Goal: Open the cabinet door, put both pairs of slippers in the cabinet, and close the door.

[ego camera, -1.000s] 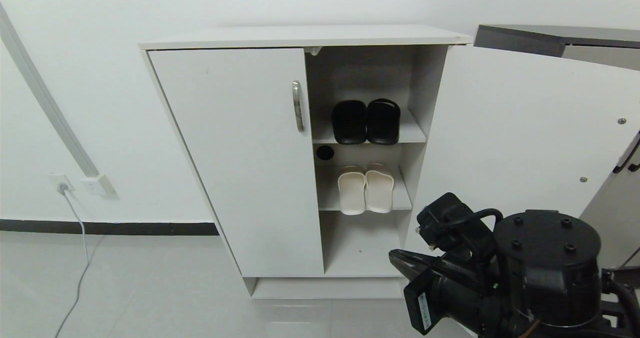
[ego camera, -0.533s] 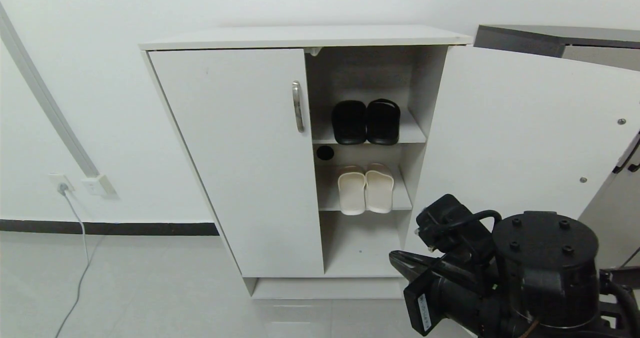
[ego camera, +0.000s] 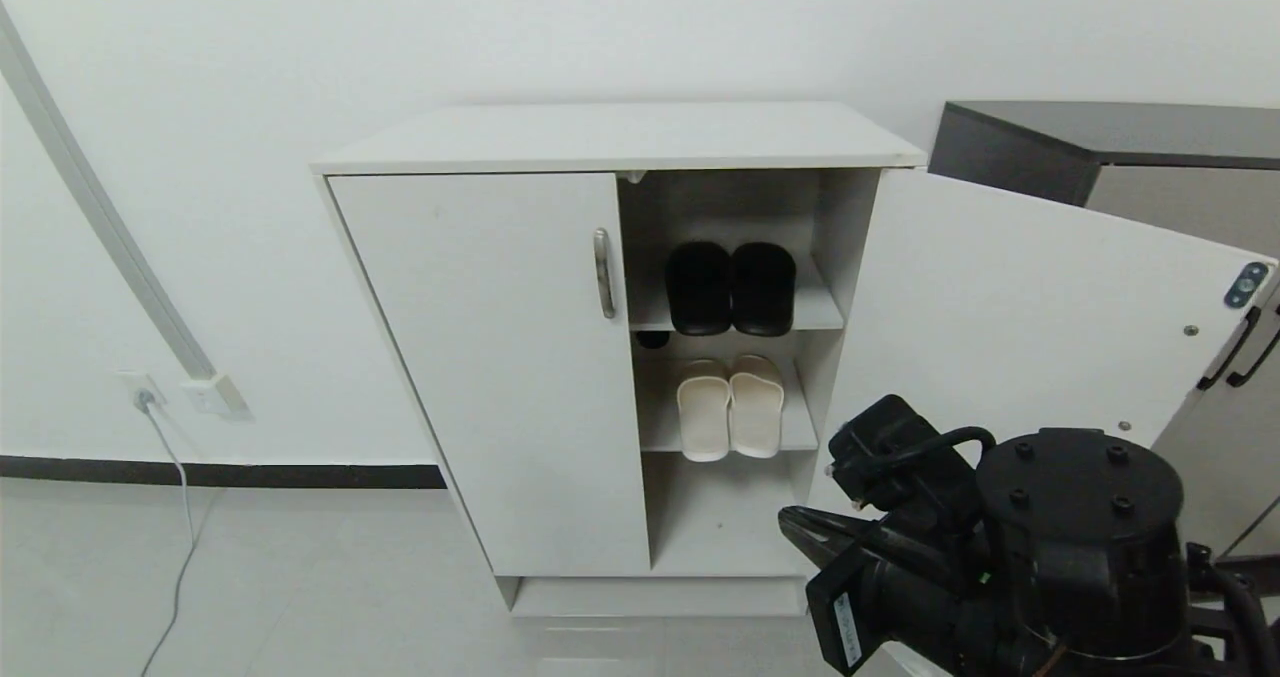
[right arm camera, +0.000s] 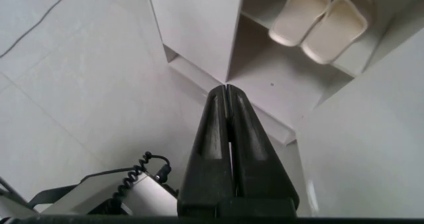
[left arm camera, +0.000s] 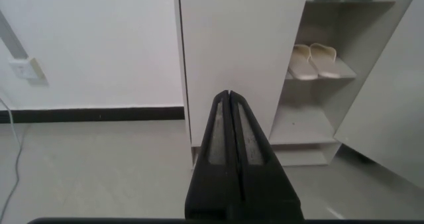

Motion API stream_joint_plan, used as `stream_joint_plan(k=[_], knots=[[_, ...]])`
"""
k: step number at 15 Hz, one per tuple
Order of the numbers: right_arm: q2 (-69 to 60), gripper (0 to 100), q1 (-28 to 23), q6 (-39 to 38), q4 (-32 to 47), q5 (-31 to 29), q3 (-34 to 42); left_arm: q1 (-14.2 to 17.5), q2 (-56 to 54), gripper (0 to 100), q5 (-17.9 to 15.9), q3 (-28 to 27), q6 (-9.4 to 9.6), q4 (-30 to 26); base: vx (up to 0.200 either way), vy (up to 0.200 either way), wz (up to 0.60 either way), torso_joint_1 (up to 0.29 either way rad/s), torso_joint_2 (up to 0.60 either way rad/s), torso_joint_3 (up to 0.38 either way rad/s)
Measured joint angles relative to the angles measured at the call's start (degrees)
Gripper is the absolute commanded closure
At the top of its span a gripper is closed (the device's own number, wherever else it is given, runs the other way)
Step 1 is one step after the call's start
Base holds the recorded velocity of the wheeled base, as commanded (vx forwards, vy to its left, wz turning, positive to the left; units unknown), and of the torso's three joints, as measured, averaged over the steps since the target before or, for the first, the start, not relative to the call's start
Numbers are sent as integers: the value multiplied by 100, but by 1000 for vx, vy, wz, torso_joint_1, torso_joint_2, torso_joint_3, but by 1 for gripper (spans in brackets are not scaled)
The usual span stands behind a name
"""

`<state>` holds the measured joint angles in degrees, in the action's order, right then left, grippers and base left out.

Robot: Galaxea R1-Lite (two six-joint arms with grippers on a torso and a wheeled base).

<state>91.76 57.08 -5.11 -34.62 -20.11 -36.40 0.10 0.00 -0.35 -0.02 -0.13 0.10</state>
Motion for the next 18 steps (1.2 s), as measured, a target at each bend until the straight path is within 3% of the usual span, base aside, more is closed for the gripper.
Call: stream_joint_plan(k=[18], knots=[[35,100,2,60,-5,0,62,0,0,100,2,2,-2,-5,0,0,0,171,-496,-325]])
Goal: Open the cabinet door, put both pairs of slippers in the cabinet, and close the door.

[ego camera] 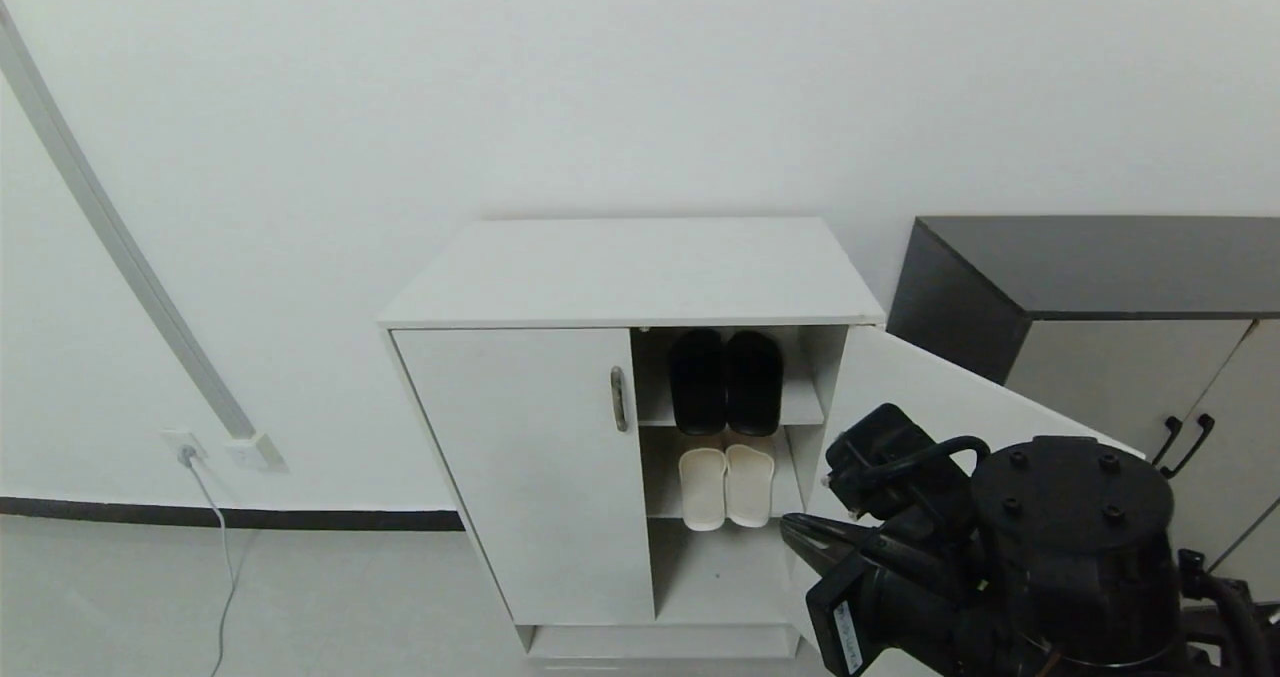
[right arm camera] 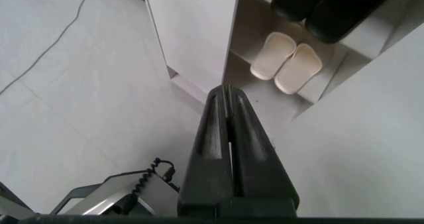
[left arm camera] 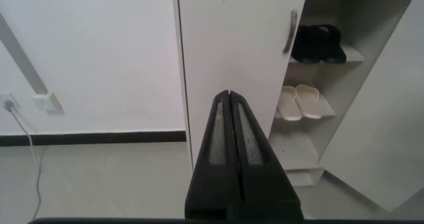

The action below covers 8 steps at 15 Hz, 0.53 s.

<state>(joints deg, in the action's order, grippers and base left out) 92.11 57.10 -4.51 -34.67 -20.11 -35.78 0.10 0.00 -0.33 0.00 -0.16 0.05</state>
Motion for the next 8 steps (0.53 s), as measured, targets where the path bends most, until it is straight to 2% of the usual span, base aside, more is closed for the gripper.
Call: stream_joint_plan(k=[8], knots=[[-5,100,1,5,-4,-2,37,0,0,100,-2,0,0,2,0,0,0,248,-564,-320]])
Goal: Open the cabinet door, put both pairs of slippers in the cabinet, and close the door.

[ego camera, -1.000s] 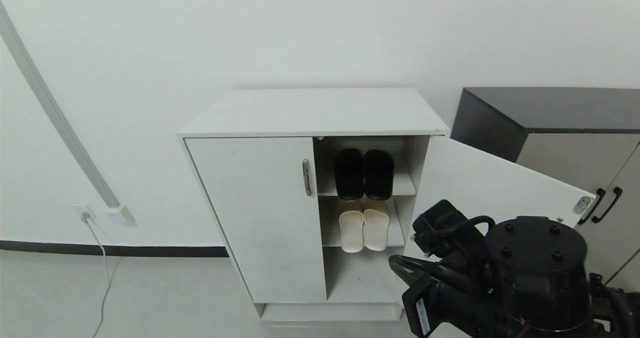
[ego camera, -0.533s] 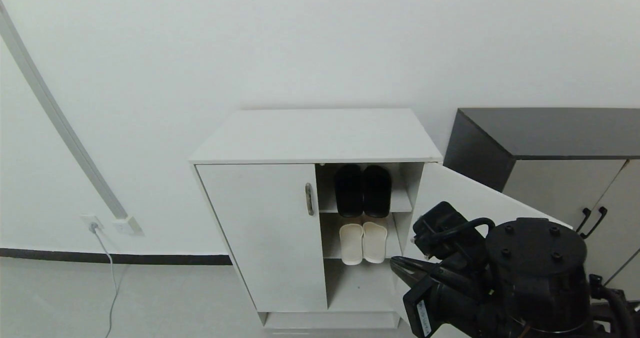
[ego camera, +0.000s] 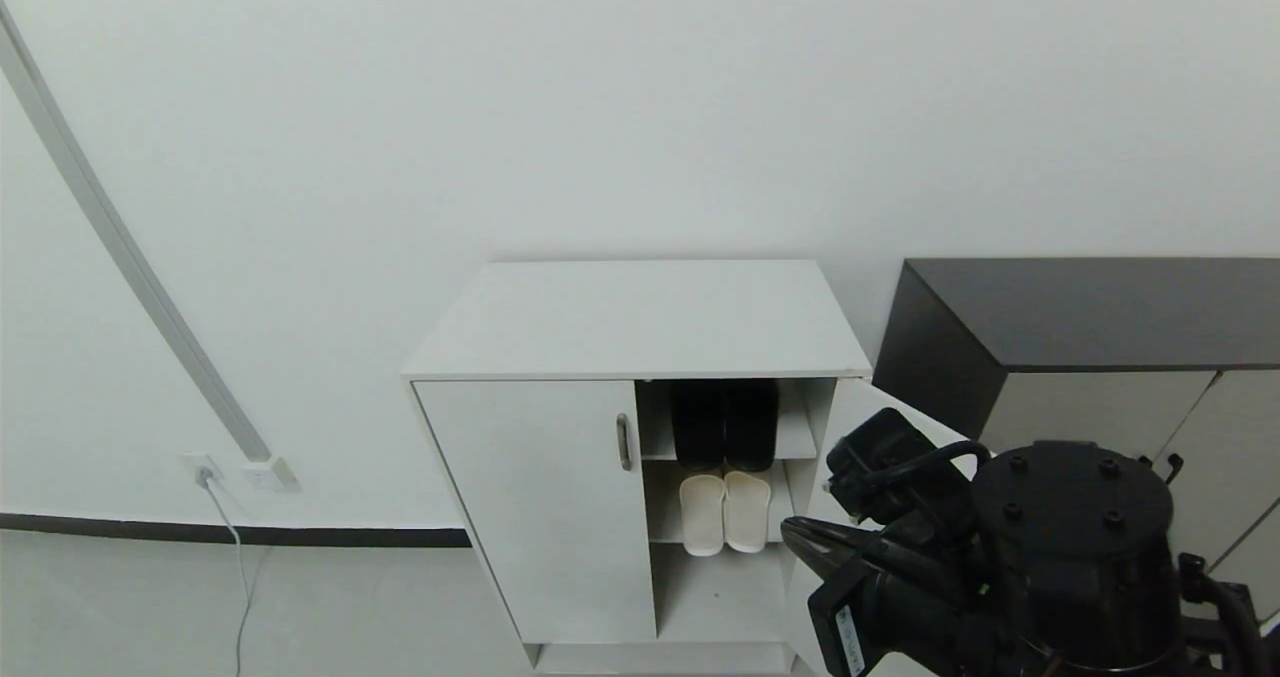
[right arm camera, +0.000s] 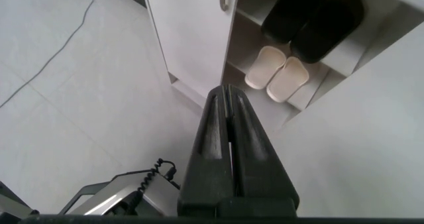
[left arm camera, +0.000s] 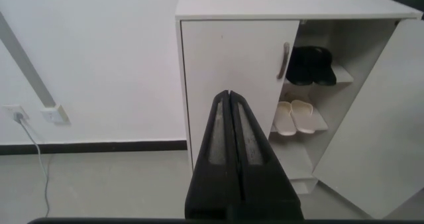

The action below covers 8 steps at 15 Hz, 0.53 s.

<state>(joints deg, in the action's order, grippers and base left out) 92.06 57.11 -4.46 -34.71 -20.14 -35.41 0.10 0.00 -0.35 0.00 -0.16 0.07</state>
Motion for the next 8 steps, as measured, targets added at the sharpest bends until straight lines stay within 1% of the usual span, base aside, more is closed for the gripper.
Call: stream_joint_plan(k=[3,8], knots=[[-6,100,-1,-7,-5,17,6,0,0,100,0,0,0,0,0,0,0,193,-409,-225],[-4,100,0,-5,-10,13,16,4,0,100,0,0,0,0,0,0,0,165,-362,-201]])
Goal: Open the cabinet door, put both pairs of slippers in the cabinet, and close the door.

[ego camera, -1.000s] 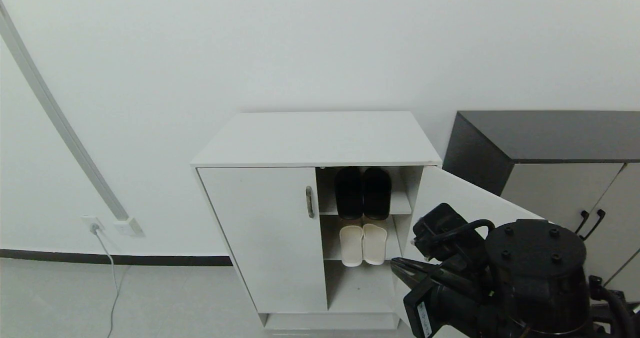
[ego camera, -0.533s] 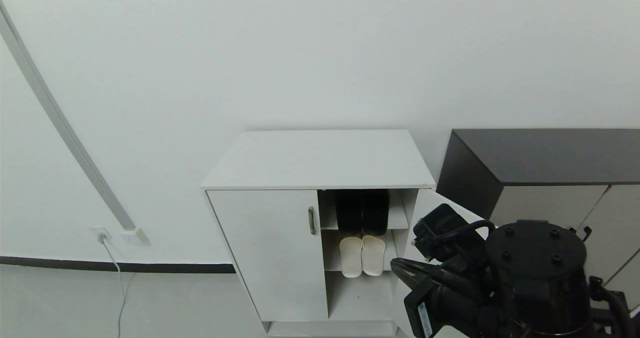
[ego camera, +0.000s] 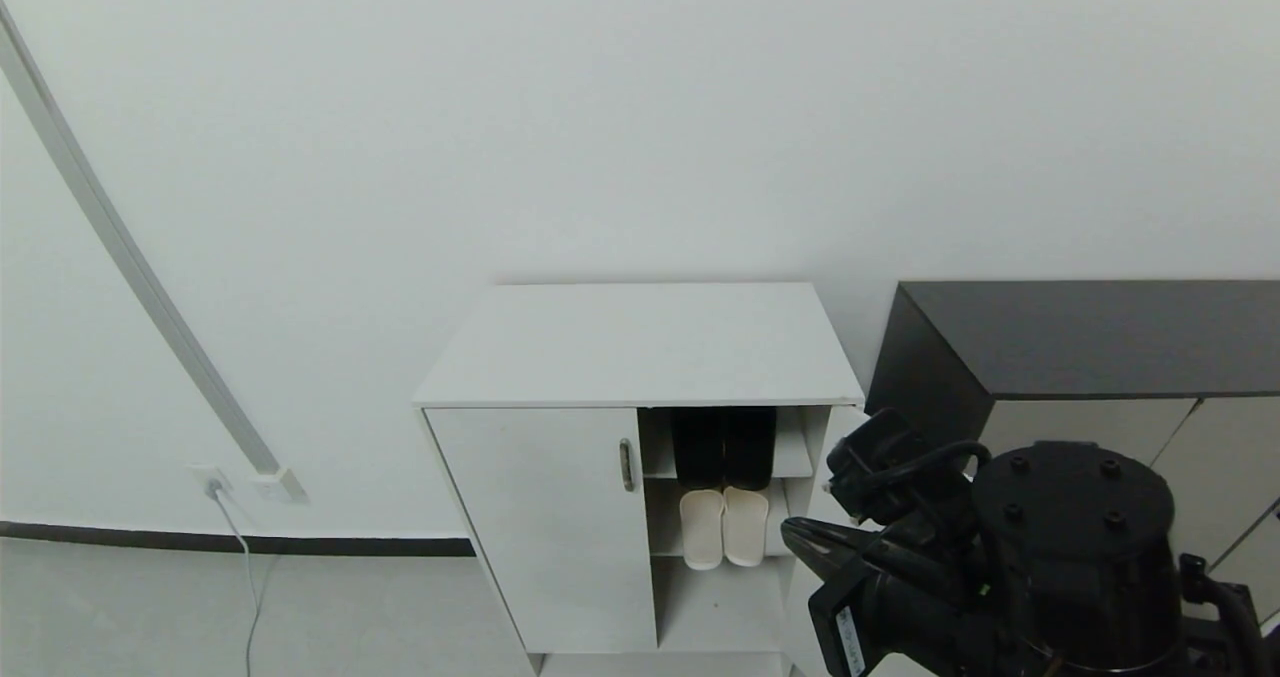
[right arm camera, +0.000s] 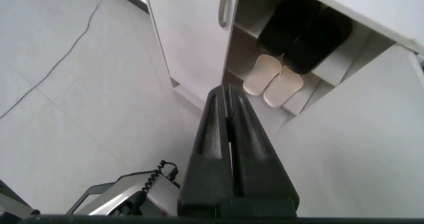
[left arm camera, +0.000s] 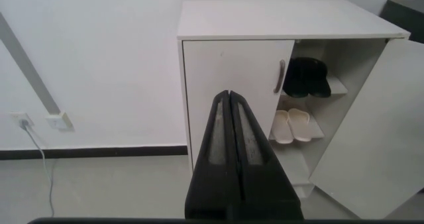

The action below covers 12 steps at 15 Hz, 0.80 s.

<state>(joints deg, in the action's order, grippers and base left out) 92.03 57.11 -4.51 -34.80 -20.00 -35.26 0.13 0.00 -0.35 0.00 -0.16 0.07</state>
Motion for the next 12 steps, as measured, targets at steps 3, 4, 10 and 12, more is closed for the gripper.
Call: stream_joint_plan(k=[3,4,10,12], knots=[[0,100,0,2,2,2,20,0,0,100,2,0,0,0,0,0,0,23,-75,-37],[0,100,0,2,2,2,20,-4,0,100,2,0,0,0,0,0,0,0,0,0],[0,100,0,2,2,9,34,-4,0,100,2,0,0,0,0,0,-400,4,1,0],[1,100,0,2,-4,9,41,0,0,100,2,0,0,2,0,0,-600,-5,0,-2]])
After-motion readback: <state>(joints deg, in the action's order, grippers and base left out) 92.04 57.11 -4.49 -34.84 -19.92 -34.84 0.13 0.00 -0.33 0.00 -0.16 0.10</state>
